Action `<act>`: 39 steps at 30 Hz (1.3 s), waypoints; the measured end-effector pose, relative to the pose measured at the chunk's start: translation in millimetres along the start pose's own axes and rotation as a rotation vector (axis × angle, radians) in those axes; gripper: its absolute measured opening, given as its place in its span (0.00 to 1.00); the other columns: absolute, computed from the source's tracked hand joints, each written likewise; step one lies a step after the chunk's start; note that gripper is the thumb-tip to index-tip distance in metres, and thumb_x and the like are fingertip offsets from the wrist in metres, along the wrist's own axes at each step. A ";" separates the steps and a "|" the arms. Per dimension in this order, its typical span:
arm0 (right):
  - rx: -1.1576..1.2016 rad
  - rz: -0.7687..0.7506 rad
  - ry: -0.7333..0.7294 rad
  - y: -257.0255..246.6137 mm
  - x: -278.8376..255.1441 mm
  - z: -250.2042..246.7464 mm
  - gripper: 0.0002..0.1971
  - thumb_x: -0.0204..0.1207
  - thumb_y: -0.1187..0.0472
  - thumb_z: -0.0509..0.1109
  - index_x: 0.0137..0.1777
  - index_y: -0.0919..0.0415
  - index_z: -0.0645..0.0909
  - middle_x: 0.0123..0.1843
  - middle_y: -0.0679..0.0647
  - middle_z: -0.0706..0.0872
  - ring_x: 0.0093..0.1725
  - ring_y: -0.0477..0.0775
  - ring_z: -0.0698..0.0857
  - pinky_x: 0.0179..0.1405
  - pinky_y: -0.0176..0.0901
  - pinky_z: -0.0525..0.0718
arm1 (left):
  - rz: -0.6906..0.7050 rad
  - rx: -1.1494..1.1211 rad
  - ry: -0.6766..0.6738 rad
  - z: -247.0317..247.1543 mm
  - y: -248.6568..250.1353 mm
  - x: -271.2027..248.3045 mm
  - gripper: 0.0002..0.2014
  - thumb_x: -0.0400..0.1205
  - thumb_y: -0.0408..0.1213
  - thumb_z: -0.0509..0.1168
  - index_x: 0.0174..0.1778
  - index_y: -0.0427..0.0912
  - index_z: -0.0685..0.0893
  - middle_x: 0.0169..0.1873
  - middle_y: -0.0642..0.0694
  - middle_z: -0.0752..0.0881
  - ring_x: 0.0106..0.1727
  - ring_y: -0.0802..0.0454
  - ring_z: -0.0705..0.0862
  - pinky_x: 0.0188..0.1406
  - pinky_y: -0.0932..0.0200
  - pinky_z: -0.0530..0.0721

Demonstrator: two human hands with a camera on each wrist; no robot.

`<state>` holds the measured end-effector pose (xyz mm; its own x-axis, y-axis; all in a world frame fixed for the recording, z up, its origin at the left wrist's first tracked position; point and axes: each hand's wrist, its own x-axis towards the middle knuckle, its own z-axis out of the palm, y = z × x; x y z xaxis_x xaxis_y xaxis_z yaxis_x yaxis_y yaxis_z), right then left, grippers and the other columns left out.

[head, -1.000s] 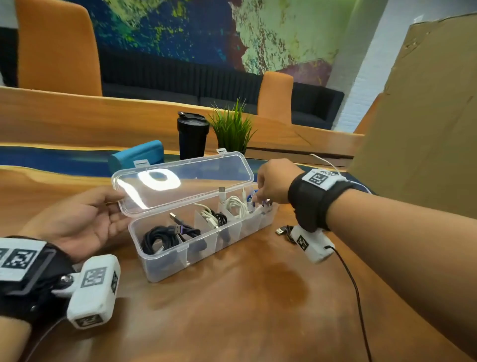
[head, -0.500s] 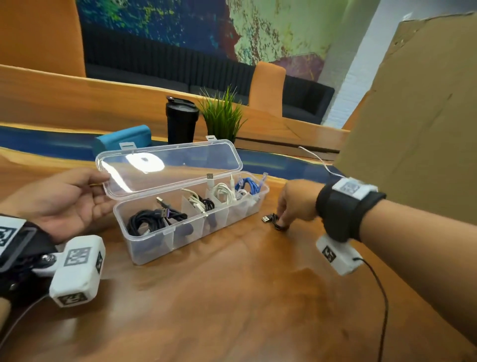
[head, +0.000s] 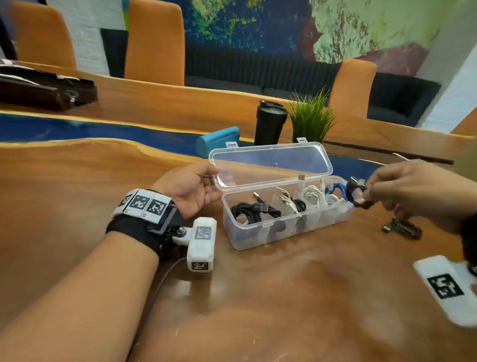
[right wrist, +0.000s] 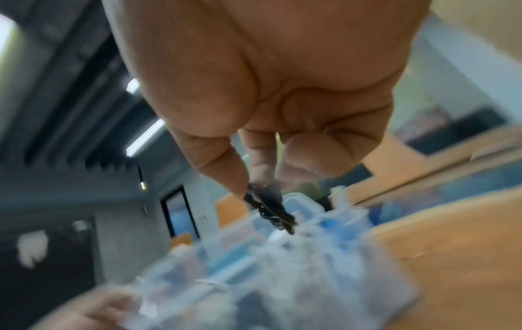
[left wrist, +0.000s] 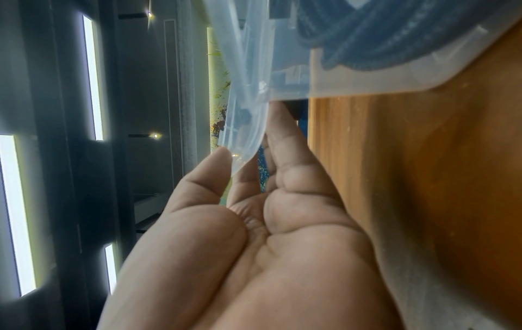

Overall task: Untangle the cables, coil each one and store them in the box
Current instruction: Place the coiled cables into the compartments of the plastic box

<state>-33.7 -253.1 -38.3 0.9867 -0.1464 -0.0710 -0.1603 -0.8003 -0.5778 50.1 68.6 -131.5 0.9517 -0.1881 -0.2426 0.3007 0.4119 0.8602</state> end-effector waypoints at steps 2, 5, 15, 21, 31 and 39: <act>0.245 -0.080 -0.061 -29.1 -9.2 10.5 0.07 0.75 0.65 0.74 0.36 0.63 0.88 0.28 0.56 0.81 0.29 0.52 0.76 0.27 0.44 0.73 | 0.005 0.009 0.015 0.5 -0.4 -1.5 0.19 0.86 0.30 0.57 0.72 0.27 0.77 0.48 0.34 0.89 0.38 0.49 0.93 0.33 0.58 0.91; 0.274 -0.175 -0.157 -69.2 -13.8 40.1 0.05 0.76 0.64 0.73 0.41 0.65 0.88 0.30 0.54 0.84 0.30 0.50 0.78 0.26 0.41 0.74 | 0.014 0.027 0.022 1.6 -0.2 -3.8 0.19 0.86 0.30 0.57 0.72 0.27 0.78 0.48 0.35 0.90 0.37 0.50 0.93 0.31 0.59 0.90; -0.528 -0.488 -0.128 -114.5 -5.9 115.9 0.09 0.79 0.58 0.70 0.53 0.58 0.89 0.50 0.55 0.88 0.50 0.56 0.86 0.54 0.51 0.87 | 0.027 0.020 -0.038 -11.0 -0.4 5.9 0.18 0.87 0.31 0.58 0.72 0.31 0.79 0.45 0.37 0.92 0.40 0.49 0.93 0.32 0.58 0.91; -0.368 -0.606 -0.052 -94.8 -7.2 87.7 0.11 0.80 0.59 0.68 0.55 0.57 0.91 0.55 0.51 0.90 0.55 0.53 0.85 0.57 0.49 0.83 | 0.021 0.059 -0.058 -22.9 -3.9 25.6 0.15 0.83 0.38 0.63 0.46 0.37 0.94 0.52 0.37 0.92 0.42 0.52 0.94 0.39 0.58 0.92; -0.801 0.118 0.009 87.0 61.6 -35.2 0.11 0.75 0.57 0.73 0.56 0.50 0.89 0.58 0.49 0.89 0.53 0.50 0.84 0.57 0.44 0.83 | -0.017 -0.006 -0.044 -4.1 -2.3 14.8 0.16 0.87 0.32 0.54 0.67 0.31 0.80 0.41 0.38 0.93 0.37 0.52 0.93 0.30 0.60 0.91; -0.835 0.146 -0.110 122.3 70.1 -3.1 0.17 0.73 0.55 0.76 0.59 0.43 0.78 0.51 0.45 0.83 0.47 0.46 0.82 0.47 0.39 0.82 | 0.009 0.012 -0.020 -2.7 0.5 4.9 0.18 0.87 0.31 0.56 0.70 0.29 0.79 0.50 0.34 0.89 0.41 0.48 0.92 0.43 0.56 0.91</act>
<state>15.7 -363.1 -111.4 0.9446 -0.2587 -0.2018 -0.2113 -0.9502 0.2292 55.0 70.3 -133.5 0.9530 -0.2021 -0.2259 0.2912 0.4032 0.8675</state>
